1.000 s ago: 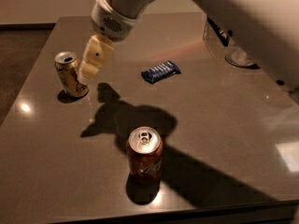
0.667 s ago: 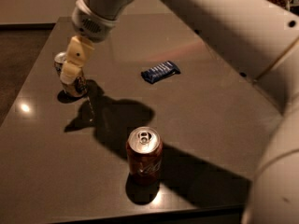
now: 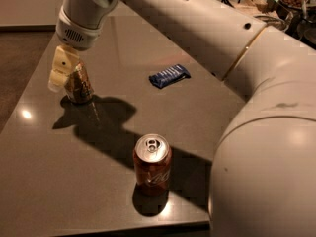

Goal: Move orange can near coke can

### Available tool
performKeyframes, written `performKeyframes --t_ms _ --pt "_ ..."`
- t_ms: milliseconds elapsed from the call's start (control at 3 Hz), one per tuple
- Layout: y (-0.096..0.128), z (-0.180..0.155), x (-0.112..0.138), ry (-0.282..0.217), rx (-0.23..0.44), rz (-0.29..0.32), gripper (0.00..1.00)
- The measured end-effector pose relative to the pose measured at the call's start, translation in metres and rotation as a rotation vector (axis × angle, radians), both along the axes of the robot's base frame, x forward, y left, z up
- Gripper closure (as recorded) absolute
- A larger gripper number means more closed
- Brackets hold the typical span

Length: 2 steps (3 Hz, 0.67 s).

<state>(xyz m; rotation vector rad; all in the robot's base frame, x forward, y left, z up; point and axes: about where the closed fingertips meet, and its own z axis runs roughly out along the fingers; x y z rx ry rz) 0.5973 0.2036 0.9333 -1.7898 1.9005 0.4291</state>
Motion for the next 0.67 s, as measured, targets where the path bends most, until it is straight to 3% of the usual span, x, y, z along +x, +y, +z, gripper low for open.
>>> performKeyframes --t_ms 333,667 --pt "0.0052 -0.0102 0.0099 0.001 -0.025 -0.002 0.17" --pt "0.0015 -0.0097 0.0149 -0.012 -0.031 -0.004 0.41"
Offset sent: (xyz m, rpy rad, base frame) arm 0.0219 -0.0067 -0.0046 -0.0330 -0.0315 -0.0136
